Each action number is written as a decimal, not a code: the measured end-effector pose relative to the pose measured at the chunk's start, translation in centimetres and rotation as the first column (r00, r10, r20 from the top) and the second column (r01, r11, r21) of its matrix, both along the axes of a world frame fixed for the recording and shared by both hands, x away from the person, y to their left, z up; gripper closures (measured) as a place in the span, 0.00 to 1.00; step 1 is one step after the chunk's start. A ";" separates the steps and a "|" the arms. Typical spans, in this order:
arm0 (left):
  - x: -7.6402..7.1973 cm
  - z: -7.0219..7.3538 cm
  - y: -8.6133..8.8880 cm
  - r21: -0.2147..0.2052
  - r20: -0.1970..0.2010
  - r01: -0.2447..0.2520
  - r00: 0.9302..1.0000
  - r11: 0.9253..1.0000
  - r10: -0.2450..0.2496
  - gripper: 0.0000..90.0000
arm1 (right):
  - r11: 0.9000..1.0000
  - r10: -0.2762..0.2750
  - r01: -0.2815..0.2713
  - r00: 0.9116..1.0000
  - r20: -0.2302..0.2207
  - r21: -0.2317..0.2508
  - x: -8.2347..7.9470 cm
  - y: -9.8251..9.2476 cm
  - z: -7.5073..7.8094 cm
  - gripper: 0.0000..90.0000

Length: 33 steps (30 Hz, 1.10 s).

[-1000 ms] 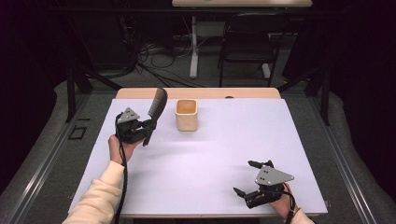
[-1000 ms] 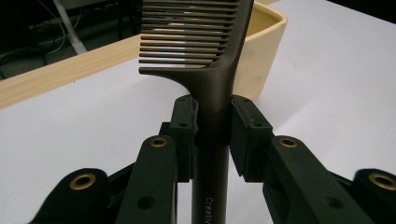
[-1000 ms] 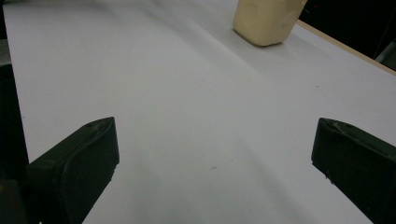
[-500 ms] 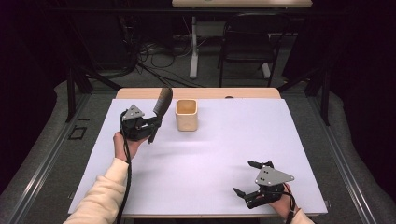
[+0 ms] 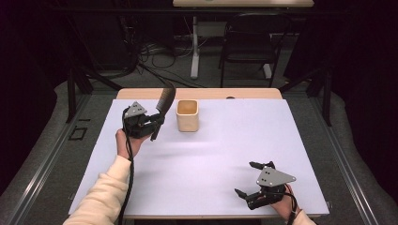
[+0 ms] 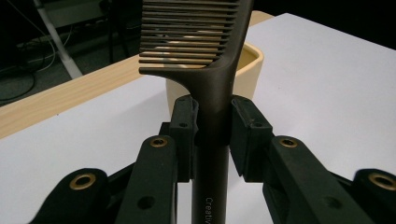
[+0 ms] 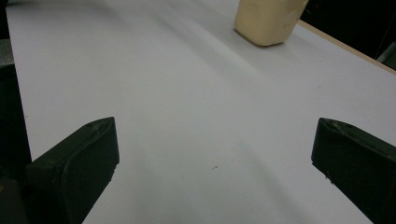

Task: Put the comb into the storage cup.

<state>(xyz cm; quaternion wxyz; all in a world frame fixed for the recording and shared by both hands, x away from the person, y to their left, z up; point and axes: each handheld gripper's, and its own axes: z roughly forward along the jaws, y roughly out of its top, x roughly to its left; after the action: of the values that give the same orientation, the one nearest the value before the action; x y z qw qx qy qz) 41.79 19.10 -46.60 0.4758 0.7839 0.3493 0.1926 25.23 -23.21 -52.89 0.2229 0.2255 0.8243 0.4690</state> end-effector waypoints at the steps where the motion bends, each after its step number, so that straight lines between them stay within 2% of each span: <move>1: 0.0 0.0 0.0 -0.001 0.001 0.000 1.000 1.000 0.000 0.80 | 1.000 0.000 0.000 1.000 0.000 0.000 0.0 0.0 0.0 0.00; 33: 1.3 1.3 -1.7 -0.027 0.020 0.009 1.000 1.000 -0.008 0.80 | 1.000 0.000 0.000 1.000 -0.002 0.000 -0.1 -0.1 0.0 0.00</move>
<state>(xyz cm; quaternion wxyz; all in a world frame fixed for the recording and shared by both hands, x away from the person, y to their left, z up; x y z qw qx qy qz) 43.07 17.43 -45.29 0.4905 0.7770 0.3439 0.1935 25.18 -23.27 -52.88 0.2223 0.2261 0.8244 0.4689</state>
